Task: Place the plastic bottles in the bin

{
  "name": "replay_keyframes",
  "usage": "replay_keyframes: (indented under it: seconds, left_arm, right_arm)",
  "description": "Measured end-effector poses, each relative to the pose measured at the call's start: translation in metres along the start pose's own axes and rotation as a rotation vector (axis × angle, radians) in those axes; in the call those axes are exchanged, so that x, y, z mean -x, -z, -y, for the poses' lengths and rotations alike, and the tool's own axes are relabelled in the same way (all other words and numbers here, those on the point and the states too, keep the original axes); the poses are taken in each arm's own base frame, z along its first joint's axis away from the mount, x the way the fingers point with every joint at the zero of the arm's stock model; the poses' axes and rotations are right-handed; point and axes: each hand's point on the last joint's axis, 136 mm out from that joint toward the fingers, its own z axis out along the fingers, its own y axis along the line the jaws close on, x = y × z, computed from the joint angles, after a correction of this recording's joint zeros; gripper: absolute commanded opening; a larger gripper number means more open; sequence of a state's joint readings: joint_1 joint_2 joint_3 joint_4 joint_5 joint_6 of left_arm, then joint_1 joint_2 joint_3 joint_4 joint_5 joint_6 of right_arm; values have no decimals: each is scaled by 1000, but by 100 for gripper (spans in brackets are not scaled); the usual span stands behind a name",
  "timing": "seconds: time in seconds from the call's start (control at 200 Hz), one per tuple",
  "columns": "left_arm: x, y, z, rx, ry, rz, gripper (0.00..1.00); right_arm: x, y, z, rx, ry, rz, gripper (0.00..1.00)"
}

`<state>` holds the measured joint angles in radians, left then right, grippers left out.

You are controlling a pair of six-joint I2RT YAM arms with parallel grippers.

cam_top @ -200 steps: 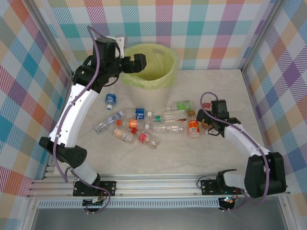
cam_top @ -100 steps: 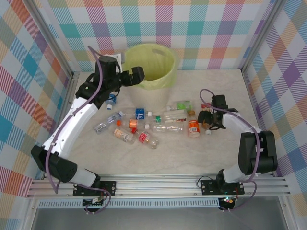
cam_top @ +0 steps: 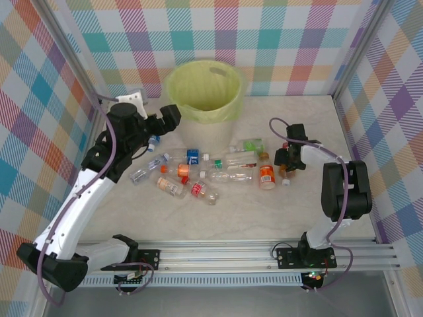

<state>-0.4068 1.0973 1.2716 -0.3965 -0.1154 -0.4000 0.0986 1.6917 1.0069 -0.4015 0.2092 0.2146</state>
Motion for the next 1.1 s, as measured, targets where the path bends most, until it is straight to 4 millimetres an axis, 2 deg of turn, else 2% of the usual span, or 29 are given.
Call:
replay_keyframes:
  seconds: [0.09, 0.19, 0.28, 0.365, 0.55, 0.7, 0.94, 1.1]
  left_arm:
    - [-8, 6, -25, 95, -8, 26, 100]
    - [-16, 10, -52, 200, -15, 38, 100]
    - [-28, 10, -72, 264, -18, 30, 100]
    - [-44, 8, -87, 316, -20, -2, 100]
    - [-61, 8, -104, 382, -6, -41, 100]
    - [-64, 9, -109, 404, 0, -43, 100]
    - [-81, 7, -122, 438, 6, -76, 100]
    - [-87, 4, -126, 434, 24, -84, 100]
  right_arm:
    - [1, 2, 2, -5, -7, 28, 56]
    - [1, 14, 5, 1, -15, 76, 53]
    - [7, 32, 5, 17, -29, 137, 49]
    - [20, 52, 4, 38, -45, 215, 47]
    - [46, 98, -5, 128, -77, 372, 45]
    - [60, 137, -29, 285, -55, 481, 45]
    - [70, 184, -77, 520, 22, 543, 44]
    - [88, 234, -112, 715, 79, 616, 43]
